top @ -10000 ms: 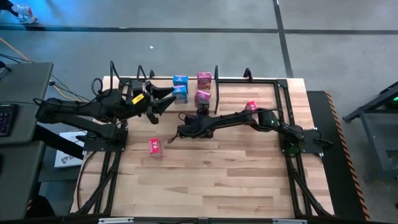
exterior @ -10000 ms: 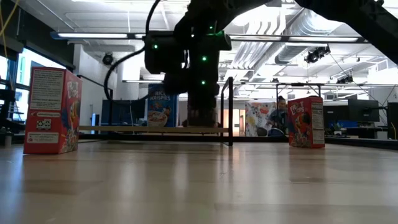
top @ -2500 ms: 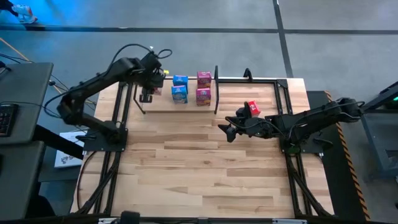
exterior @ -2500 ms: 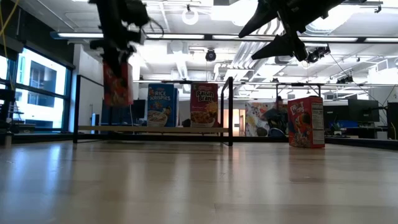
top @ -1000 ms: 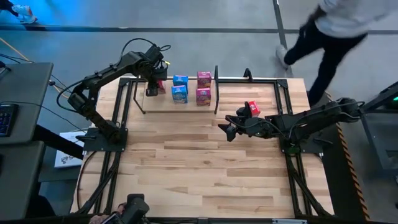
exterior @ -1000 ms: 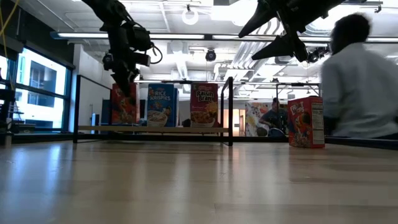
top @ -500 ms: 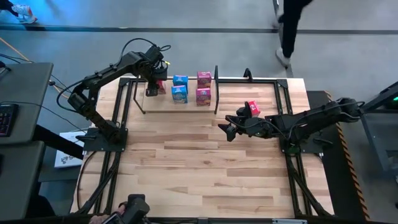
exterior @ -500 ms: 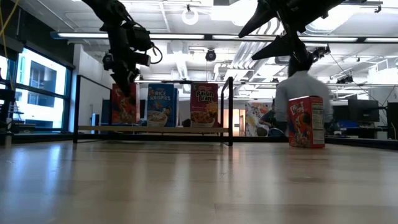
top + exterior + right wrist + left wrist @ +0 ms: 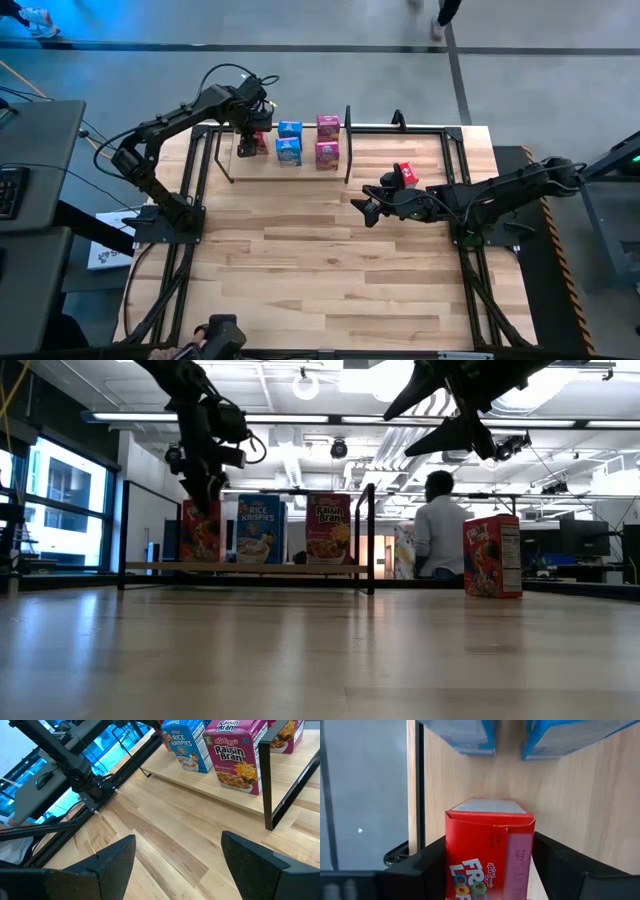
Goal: Stack cereal on shelf
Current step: Put the left red cereal box on the shelf, then put the red cereal box on the shelf aligned with the other red cereal box
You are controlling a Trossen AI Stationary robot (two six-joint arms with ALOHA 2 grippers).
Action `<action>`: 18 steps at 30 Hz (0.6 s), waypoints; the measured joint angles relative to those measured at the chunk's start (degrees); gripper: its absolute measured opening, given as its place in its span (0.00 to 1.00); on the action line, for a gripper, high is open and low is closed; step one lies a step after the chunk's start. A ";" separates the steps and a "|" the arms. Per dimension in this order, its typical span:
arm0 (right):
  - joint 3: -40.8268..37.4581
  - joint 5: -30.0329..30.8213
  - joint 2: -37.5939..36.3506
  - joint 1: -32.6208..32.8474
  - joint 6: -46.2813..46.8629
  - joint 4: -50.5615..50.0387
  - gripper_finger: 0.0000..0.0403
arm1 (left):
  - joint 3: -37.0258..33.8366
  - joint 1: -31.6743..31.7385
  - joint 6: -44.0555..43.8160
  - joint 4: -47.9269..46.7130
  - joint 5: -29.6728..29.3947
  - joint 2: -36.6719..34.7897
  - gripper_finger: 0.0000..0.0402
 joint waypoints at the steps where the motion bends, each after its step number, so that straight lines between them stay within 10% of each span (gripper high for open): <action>1: 0.02 -0.02 0.00 0.00 0.00 0.00 0.71 | 0.02 -0.20 0.00 0.03 -0.07 -0.27 0.61; 18: 0.00 0.39 0.00 -0.01 -1.46 0.13 0.71 | 14.36 -0.37 -4.77 -0.29 -3.08 -0.87 0.61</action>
